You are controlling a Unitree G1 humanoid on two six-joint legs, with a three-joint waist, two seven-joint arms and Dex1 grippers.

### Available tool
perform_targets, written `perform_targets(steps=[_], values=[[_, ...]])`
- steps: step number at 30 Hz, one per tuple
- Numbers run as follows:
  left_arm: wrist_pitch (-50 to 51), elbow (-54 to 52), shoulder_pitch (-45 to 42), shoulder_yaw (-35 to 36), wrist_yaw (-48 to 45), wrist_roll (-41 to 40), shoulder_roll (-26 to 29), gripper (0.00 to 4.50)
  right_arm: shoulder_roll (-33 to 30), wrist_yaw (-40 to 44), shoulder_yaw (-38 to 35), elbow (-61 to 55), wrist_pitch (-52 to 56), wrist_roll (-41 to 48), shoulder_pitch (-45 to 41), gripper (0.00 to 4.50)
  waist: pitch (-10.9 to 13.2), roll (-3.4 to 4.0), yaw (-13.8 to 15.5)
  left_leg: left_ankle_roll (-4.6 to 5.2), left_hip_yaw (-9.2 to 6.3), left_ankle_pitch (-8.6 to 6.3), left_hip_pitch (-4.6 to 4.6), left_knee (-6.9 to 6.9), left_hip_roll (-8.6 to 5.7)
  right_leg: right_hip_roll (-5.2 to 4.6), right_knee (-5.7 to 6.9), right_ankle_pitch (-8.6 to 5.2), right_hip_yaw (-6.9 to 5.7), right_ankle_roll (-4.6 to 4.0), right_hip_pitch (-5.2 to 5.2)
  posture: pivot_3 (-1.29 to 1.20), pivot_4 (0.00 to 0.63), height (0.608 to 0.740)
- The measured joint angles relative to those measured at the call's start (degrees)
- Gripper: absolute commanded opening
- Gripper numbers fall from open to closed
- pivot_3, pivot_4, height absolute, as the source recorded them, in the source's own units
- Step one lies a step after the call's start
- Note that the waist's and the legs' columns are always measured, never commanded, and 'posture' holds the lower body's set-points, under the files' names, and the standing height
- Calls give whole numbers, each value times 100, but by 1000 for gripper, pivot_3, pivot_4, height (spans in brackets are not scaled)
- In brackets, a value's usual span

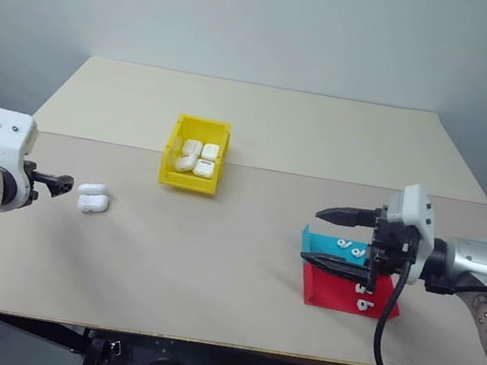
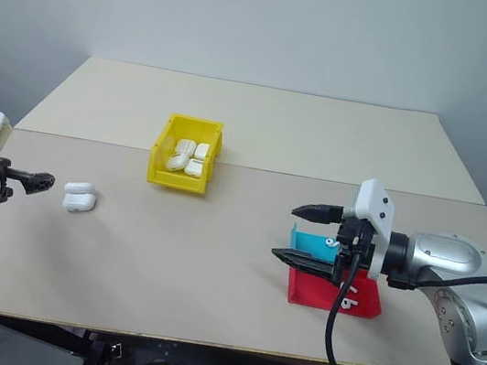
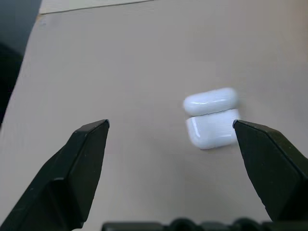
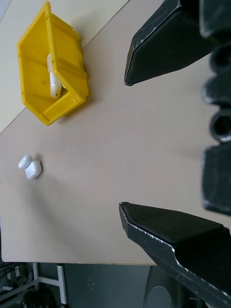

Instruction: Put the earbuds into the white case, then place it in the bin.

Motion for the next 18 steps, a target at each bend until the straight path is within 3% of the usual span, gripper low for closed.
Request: perform_targets(steps=[4,10,18], values=[[486,170,-268,-140,-132,77,-23,4500,0,-34,-6,-38,16,54,31,4480,0,-1,7,0,-2,0,3,0,-1,-1,2,0,-1,0,3,0,150,740],[741,981,-717,-799,-140,-598,205,4500,-1,-33,-9,-94,18,122,43,4480,0,-3,6,1,-4,0,2,0,-1,-2,3,0,-1,0,2,0,150,740],[740,2356,-1884,-1168,1161,-1295,-93,4500,0,-23,33,-73,19,159,-29,4480,-1,-5,6,0,-4,1,2,2,-4,-4,5,0,-1,1,3,0,150,740]])
